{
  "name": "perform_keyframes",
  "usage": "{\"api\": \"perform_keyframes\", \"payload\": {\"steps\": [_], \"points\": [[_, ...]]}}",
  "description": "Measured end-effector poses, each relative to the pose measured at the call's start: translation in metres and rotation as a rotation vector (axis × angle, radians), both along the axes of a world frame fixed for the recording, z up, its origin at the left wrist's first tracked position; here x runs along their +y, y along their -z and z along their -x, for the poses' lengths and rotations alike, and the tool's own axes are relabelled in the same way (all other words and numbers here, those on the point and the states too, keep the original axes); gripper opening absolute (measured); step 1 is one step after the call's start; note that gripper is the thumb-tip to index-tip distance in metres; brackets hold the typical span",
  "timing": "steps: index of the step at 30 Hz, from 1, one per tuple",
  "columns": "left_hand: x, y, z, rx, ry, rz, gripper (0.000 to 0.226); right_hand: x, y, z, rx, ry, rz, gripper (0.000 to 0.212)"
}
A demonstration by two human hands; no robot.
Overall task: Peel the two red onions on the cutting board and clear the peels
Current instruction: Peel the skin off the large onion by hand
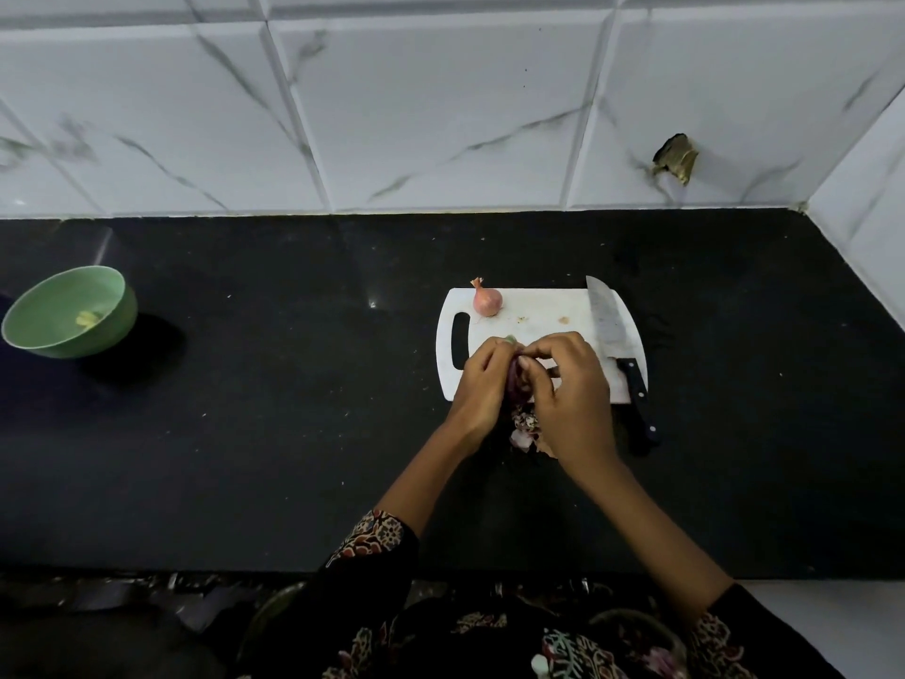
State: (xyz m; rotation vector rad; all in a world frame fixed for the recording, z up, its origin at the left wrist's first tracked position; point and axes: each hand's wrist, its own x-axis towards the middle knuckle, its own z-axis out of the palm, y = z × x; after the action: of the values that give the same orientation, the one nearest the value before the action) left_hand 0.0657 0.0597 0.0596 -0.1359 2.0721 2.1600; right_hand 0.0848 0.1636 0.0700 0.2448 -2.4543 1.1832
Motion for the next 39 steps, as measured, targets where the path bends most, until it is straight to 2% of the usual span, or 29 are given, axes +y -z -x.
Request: {"api": "perform_keyframes", "payload": {"steps": [5, 8, 10, 14, 17, 18, 21, 23, 26, 31, 35, 39], "points": [[0.007, -0.003, 0.0, -0.035, -0.079, -0.086, 0.029, -0.003, 0.007, 0.004, -0.182, 0.242, 0.258, 0.005], [0.006, -0.006, 0.004, -0.085, -0.103, -0.194, 0.029, 0.01, 0.014, 0.006, -0.327, 0.28, 0.367, 0.006], [0.005, -0.008, 0.004, -0.124, -0.104, -0.257, 0.03, 0.017, 0.016, 0.004, -0.344, 0.249, 0.319, 0.009], [0.003, -0.008, 0.001, -0.17, -0.065, -0.409, 0.036, 0.023, 0.012, 0.003, -0.303, 0.185, 0.13, 0.032], [0.002, -0.012, 0.0, -0.206, -0.061, -0.453, 0.033, 0.028, 0.008, 0.004, -0.302, 0.19, 0.068, 0.014], [0.001, -0.011, 0.001, -0.21, -0.053, -0.448, 0.032, 0.03, 0.007, 0.004, -0.318, 0.181, 0.049, 0.005], [0.0, -0.012, 0.001, -0.229, -0.047, -0.415, 0.032, 0.031, -0.001, 0.007, -0.333, 0.092, 0.044, 0.017], [-0.002, -0.01, 0.002, -0.241, -0.048, -0.379, 0.034, 0.029, -0.012, 0.005, -0.246, 0.028, 0.086, 0.013], [-0.004, -0.01, 0.002, -0.263, -0.043, -0.346, 0.038, 0.025, -0.026, 0.002, -0.058, -0.068, 0.008, 0.008], [-0.005, -0.011, 0.003, -0.293, -0.004, -0.278, 0.032, 0.017, -0.022, 0.003, 0.007, -0.178, -0.12, 0.013], [-0.007, -0.01, 0.005, -0.301, 0.046, -0.173, 0.033, 0.015, -0.019, 0.004, 0.071, -0.202, -0.176, 0.015], [-0.01, -0.007, 0.01, -0.285, 0.081, -0.072, 0.045, 0.013, -0.021, 0.004, 0.093, -0.209, -0.227, 0.013]]}}
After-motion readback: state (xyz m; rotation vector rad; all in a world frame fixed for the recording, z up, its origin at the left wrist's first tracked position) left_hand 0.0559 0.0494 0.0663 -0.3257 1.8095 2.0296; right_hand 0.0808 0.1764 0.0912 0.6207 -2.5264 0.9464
